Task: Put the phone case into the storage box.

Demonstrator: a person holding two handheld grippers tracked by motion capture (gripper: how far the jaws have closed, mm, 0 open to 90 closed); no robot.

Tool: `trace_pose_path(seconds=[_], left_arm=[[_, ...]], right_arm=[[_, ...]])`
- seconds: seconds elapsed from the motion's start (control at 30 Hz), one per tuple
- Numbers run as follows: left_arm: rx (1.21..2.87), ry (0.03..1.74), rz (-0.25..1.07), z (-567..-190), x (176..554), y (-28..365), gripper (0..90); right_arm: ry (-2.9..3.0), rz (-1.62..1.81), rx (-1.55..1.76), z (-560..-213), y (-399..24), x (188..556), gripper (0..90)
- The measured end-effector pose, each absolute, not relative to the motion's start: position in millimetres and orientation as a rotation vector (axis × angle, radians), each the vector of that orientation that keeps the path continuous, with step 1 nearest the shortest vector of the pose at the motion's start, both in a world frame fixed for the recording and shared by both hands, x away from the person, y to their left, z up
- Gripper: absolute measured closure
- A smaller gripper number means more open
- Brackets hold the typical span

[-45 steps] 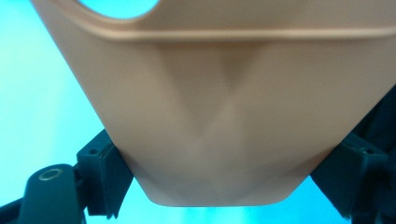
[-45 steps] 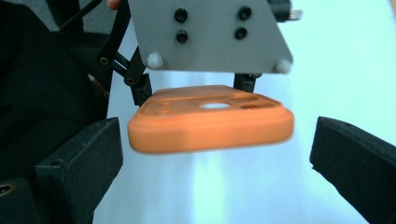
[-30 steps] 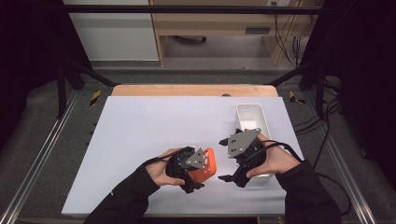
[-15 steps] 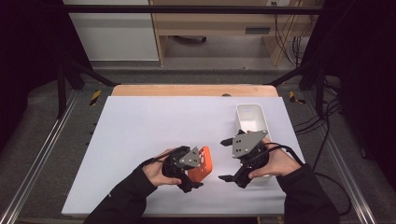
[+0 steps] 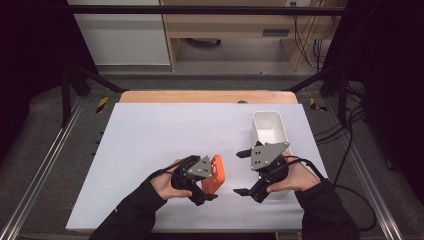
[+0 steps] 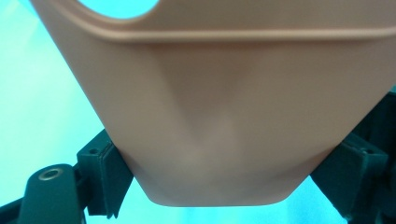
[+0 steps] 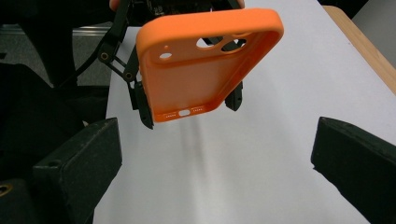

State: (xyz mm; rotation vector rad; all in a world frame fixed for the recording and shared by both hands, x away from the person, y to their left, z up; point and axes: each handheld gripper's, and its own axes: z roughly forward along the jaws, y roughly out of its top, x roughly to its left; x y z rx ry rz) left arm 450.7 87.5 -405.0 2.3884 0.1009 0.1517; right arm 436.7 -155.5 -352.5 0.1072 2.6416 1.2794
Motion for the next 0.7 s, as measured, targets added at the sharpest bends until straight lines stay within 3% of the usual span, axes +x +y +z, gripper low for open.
trace_pose_path(seconds=[0.7], left_arm=[[2.358, 0.069, 0.125, -397.1, 451.8, 83.1, 15.6]], right_arm=[[2.638, 1.366, 0.095, -363.2, -151.4, 436.2, 3.0]])
